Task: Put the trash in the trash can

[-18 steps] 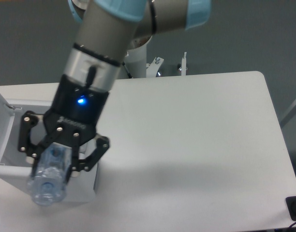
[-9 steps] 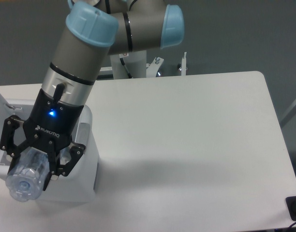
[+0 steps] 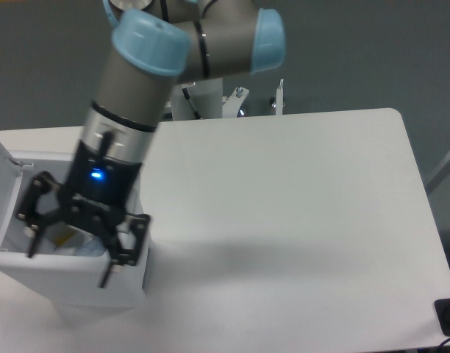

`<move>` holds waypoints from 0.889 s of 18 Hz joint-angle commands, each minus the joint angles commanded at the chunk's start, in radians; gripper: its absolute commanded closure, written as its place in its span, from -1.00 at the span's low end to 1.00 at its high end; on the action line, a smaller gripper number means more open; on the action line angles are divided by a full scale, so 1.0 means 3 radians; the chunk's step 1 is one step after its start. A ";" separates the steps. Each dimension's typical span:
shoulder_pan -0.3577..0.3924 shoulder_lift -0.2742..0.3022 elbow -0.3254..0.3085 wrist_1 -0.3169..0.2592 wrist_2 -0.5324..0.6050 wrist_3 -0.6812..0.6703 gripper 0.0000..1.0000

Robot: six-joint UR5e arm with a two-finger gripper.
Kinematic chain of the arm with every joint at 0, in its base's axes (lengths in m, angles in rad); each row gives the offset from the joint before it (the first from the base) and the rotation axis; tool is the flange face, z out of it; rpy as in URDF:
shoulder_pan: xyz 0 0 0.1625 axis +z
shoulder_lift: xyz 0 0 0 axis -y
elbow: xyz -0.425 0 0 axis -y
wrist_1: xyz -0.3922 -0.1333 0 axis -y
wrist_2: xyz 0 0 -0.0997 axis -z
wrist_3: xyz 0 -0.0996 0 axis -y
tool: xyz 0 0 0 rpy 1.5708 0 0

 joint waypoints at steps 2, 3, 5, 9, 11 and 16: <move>0.0235 -0.0020 -0.0026 0.0000 -0.0005 0.0097 -1.00; 0.0332 -0.0026 -0.0046 -0.0005 -0.0005 0.0168 -1.00; 0.0547 -0.0051 -0.0163 -0.0005 -0.0005 0.0347 -1.00; 0.0905 -0.0138 -0.0343 -0.0015 0.0000 0.0889 -1.00; 0.1120 -0.0194 -0.0404 -0.0025 0.0010 0.1139 -1.00; 0.1305 -0.0322 -0.0415 -0.0081 0.0602 0.1809 -1.00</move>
